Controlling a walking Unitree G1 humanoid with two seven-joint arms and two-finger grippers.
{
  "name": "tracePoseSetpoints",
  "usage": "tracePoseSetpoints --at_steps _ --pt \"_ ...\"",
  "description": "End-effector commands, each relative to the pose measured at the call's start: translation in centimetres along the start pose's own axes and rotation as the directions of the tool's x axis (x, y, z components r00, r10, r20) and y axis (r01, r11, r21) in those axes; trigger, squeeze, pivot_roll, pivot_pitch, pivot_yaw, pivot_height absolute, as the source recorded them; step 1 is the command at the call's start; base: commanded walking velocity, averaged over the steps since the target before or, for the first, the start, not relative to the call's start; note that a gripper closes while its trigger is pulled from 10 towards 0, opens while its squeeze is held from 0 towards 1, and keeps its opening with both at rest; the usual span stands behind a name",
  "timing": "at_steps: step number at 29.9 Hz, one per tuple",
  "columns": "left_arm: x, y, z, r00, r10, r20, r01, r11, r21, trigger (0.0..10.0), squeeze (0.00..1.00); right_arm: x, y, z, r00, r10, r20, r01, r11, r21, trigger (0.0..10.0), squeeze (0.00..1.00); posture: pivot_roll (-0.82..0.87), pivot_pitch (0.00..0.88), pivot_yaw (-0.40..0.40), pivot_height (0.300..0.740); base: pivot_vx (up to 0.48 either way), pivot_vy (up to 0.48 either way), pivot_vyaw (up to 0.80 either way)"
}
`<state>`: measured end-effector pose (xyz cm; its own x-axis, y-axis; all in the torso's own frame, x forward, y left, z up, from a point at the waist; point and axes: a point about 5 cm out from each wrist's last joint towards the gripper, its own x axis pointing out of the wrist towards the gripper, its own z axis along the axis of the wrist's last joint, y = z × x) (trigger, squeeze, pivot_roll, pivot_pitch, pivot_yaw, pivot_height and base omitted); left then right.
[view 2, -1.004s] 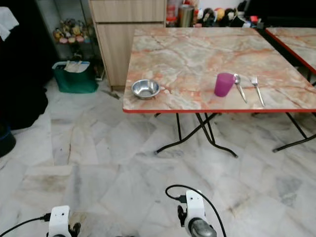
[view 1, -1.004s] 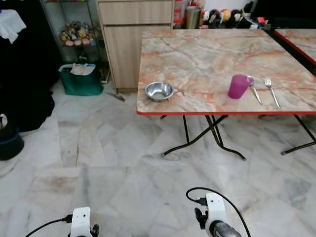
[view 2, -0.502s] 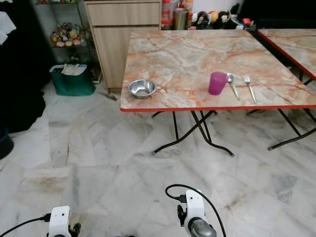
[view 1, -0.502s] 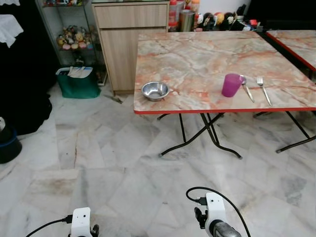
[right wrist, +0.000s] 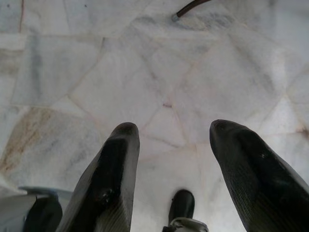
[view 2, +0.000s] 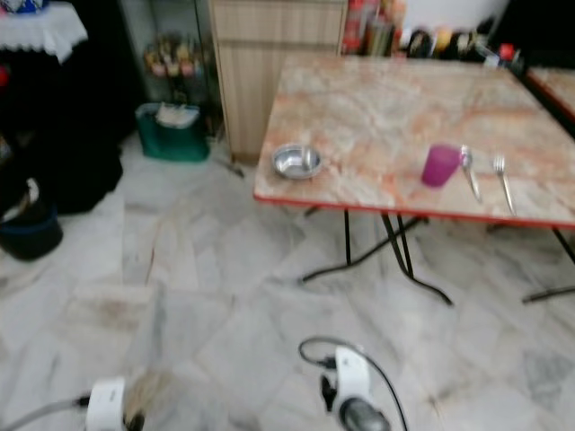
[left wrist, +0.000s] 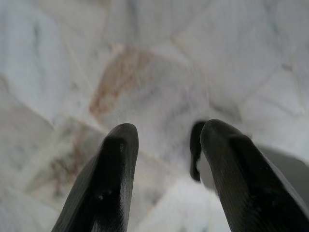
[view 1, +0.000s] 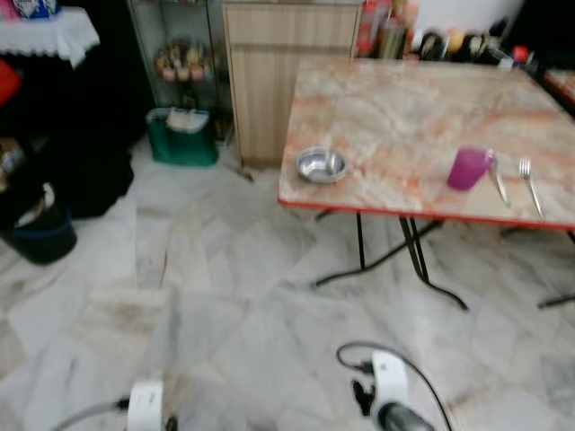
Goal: Setting the table
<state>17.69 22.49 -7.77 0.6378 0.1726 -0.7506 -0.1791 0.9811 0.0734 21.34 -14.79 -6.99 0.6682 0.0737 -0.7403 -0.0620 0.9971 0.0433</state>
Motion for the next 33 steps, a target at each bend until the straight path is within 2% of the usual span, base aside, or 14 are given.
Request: tracePoseSetpoints --at_steps 1,18,23,33 --pt "0.05 -0.39 0.09 1.000 -0.009 0.002 0.009 1.000 -0.005 10.0 0.00 -0.20 -0.99 -0.50 0.999 -0.029 -0.015 0.030 0.999 0.015 10.0 0.00 0.13 0.067 0.012 0.740 0.277 0.000 0.00" --pt "0.03 -0.61 0.00 1.000 -0.017 0.001 0.017 1.000 -0.014 10.0 0.00 -0.26 -1.29 -0.71 0.999 -0.046 -0.028 0.047 0.999 0.027 10.0 0.00 0.13 0.074 0.006 0.740 0.276 0.000 0.00" --pt "0.02 -0.61 -0.04 1.000 -0.016 0.000 0.016 1.000 -0.018 10.0 0.00 -0.26 -1.40 -0.67 0.998 -0.048 -0.029 0.049 0.999 0.020 10.0 0.00 0.13 0.077 0.005 0.740 0.274 0.000 -0.75" --pt "-0.05 -0.66 -0.33 1.000 -0.014 -0.007 0.014 1.000 -0.024 10.0 0.00 -0.26 -1.40 -0.66 0.999 -0.045 -0.027 0.046 0.999 0.014 10.0 0.00 0.13 0.079 0.003 0.740 0.275 0.000 0.00"
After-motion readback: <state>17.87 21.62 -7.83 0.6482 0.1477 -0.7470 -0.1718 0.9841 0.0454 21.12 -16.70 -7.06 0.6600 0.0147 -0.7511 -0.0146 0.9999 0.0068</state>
